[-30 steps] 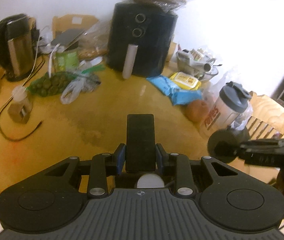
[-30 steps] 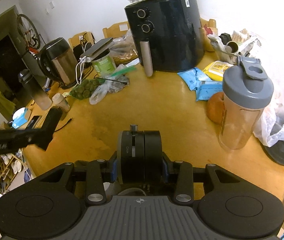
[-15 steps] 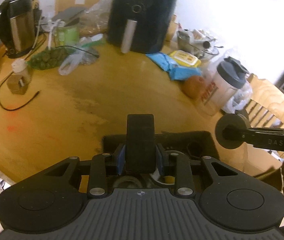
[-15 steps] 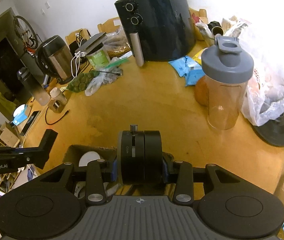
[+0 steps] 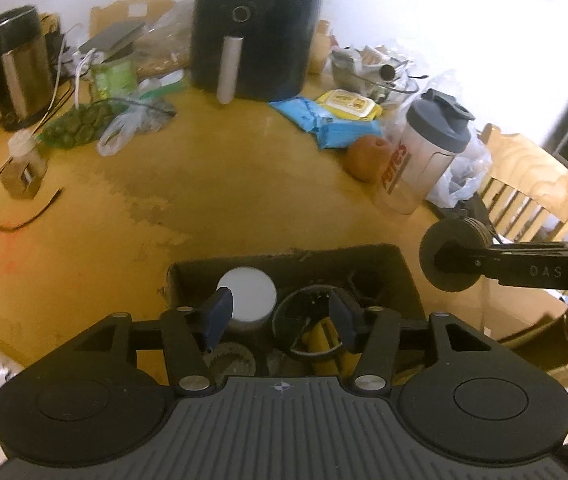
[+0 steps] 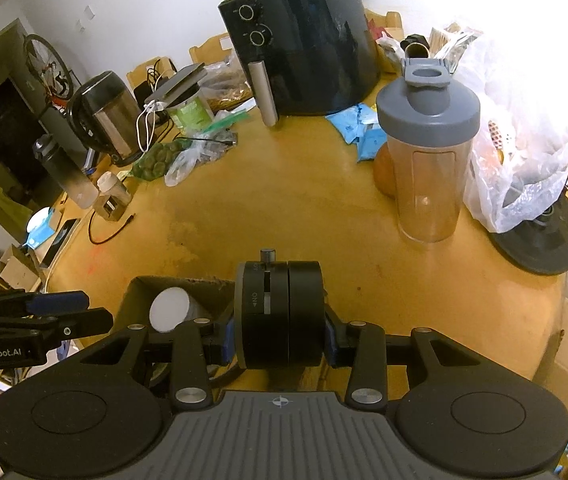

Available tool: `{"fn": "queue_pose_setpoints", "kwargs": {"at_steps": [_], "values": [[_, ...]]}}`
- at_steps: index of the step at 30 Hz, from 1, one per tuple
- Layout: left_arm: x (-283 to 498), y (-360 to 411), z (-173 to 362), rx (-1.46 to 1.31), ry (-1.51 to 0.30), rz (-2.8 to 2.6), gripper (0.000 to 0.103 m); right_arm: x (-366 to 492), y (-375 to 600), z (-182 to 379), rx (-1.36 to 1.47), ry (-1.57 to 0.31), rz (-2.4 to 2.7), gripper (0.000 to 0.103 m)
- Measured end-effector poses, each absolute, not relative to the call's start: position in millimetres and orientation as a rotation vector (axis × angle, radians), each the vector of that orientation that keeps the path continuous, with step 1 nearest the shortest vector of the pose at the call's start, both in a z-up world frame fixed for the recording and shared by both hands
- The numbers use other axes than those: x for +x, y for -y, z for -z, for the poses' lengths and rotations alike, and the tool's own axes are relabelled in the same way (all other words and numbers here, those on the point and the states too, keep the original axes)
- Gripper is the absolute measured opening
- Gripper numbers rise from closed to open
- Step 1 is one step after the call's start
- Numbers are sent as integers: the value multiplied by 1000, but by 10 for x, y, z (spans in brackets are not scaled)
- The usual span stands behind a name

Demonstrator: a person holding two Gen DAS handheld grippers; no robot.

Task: Organize rigid objects
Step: 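Carry the block in the left tool and wheel in the right tool to the box, then open the left tool to drop the block while the right tool releases the wheel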

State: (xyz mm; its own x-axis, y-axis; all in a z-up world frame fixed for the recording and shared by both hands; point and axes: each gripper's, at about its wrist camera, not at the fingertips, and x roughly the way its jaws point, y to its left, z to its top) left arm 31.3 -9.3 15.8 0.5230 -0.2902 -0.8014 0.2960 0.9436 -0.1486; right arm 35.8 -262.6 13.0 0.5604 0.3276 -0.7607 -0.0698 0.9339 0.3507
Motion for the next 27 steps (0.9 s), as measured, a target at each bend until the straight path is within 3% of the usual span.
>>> {"fn": "queue_pose_setpoints", "kwargs": {"at_steps": [27], "values": [[21, -147, -79, -59, -999, 221, 53, 366, 2324, -49, 278, -1014, -279, 43]]}}
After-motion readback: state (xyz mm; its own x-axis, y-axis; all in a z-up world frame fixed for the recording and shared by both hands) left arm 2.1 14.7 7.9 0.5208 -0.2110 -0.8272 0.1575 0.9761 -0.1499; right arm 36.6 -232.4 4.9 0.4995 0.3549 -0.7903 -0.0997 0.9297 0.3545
